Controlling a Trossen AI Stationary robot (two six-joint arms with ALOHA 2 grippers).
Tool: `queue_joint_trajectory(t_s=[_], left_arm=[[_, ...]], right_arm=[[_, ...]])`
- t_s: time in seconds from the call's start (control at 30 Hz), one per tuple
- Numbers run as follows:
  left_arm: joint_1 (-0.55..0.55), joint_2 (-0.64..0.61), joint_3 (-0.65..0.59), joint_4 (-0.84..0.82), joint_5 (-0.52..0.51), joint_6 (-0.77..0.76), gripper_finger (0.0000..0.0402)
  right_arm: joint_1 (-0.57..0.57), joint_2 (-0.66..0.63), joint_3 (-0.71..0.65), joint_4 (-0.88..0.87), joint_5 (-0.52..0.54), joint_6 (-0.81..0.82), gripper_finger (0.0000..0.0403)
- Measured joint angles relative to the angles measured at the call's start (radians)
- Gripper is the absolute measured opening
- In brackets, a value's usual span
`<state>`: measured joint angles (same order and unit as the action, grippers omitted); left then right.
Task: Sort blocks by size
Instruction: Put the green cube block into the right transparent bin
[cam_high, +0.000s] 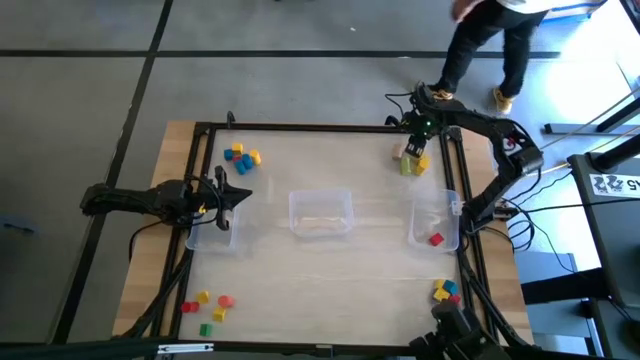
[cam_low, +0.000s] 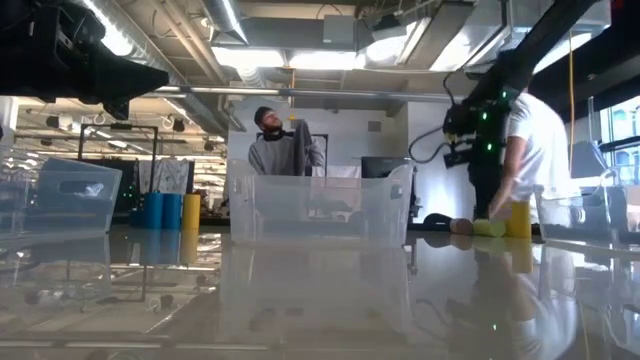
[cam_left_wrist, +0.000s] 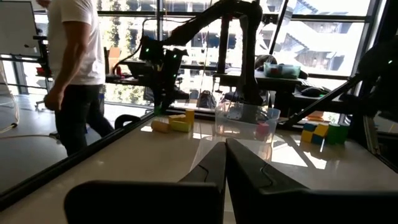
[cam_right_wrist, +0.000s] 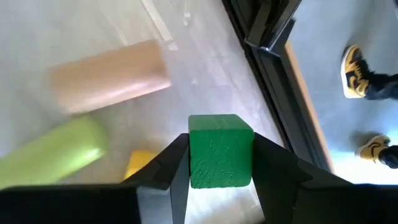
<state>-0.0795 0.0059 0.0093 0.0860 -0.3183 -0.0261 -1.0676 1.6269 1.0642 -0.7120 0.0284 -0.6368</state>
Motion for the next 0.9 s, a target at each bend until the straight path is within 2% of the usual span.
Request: queue_joint_trajectory(t_s=[0.37,0.67,0.9], left_arm=[[0.0,0.0,0.0,0.0,0.0,0.0,0.0005],[0.0,0.0,0.0,0.0,0.0,0.0,0.0005],[0.0,0.0,0.0,0.0,0.0,0.0,0.0005]], right_arm=[[0.201,-0.307,0.035,-0.302,-0.003,0.06,0.0142],[0.479,-0.489,0.01,-0.515,-0.004,0.272,0.0142],[0.681,-0.574,-0.105,-0.545,-0.004,0.479,0.0143]])
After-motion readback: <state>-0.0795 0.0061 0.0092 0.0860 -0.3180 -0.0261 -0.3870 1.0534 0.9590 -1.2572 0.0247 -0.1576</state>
